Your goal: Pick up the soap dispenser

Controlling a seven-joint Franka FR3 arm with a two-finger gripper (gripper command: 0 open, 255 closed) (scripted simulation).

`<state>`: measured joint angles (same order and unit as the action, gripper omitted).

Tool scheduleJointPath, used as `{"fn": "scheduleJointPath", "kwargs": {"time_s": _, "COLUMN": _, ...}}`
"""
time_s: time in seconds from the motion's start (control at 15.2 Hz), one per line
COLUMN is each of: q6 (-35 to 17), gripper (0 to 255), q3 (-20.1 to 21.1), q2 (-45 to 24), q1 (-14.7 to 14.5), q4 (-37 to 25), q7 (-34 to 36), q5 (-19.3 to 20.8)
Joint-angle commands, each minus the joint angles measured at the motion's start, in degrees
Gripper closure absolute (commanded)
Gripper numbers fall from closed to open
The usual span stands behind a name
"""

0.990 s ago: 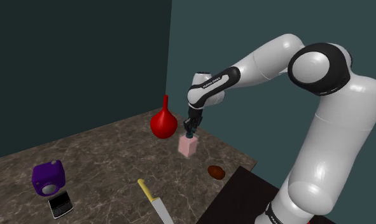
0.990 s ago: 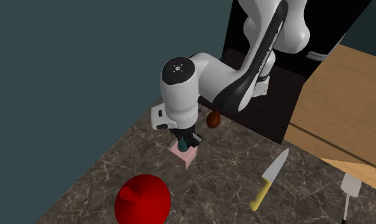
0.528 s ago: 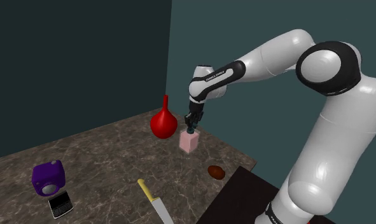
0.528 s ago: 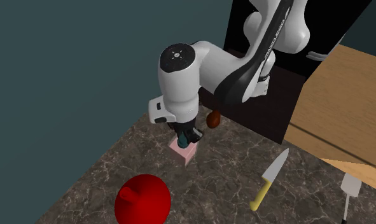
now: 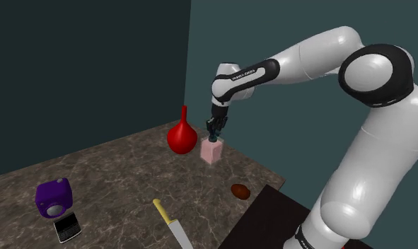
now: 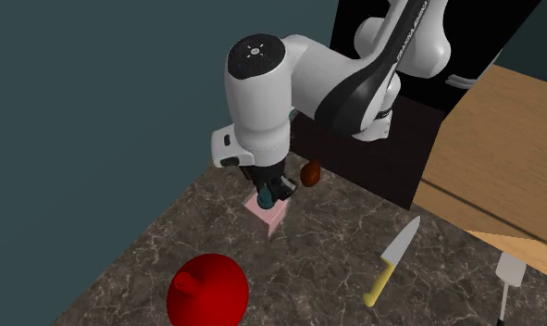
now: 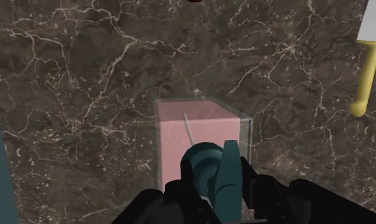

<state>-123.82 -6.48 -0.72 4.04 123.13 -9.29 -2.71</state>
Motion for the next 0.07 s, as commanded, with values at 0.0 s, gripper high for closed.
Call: {"fn": "scheduleJointPath", "kwargs": {"time_s": 0.0, "q6": 0.45, "gripper": 255, "q3": 0.02, "q2": 0.23, "q1": -0.02, "q4": -0.21, "q7": 0.07, "q5": 0.05}}
